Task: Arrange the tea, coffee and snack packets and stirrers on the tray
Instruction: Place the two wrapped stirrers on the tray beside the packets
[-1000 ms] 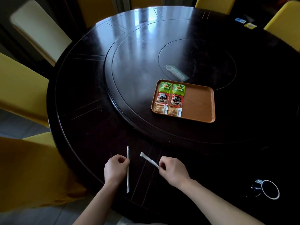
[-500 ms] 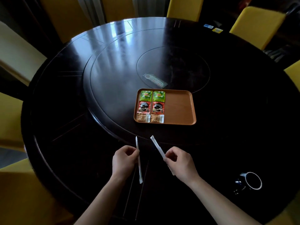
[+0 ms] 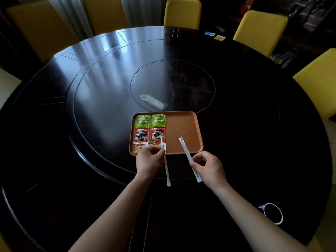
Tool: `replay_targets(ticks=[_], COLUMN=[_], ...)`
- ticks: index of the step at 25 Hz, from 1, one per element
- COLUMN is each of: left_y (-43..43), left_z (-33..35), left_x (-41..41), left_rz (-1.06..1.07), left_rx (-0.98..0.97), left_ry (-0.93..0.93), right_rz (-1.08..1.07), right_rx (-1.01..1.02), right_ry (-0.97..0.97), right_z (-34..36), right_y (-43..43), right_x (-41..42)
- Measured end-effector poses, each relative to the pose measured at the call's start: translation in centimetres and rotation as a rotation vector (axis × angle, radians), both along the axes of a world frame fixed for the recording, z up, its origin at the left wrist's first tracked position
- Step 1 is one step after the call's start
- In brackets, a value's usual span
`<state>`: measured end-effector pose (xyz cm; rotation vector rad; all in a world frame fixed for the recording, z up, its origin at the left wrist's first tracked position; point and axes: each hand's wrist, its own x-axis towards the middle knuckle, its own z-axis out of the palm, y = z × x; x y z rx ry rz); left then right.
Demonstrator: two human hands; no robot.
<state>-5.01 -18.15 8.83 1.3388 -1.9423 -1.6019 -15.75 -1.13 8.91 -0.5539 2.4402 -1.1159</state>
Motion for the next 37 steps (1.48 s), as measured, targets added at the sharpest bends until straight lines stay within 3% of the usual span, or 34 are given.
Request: replay_targets(ticks=[17, 20, 28, 32, 37], left_y=[-6.0, -5.6, -4.5, -4.6, -5.2], left_z=[-4.9, -5.0, -6.4, -6.7, -6.9], left_x=[-14.9, -15.3, -13.6, -13.2, -13.3], left_rz=[-0.142, -0.189, -0.670, -0.747, -0.768], left_rx=[-0.261, -0.362, -0.906, -0.945, -0.963], left_ry=[-0.261, -0.300, -0.372, -0.443, -0.459], right_rz=[-0.040, 0.048, 0.313, 0.404, 0.356], right_rx=[0.202, 0.262, 0.376, 0.421, 0.400], right_ry=[0.101, 0.216, 0.317, 0.346, 0.330], right_z=[-3.7, -4.4, -5.3, -5.5, -5.9], right_y=[-9.4, -9.4, -8.8, -8.9, -9.4], right_x=[-10.7, -11.0, -11.8, -11.5, -11.6])
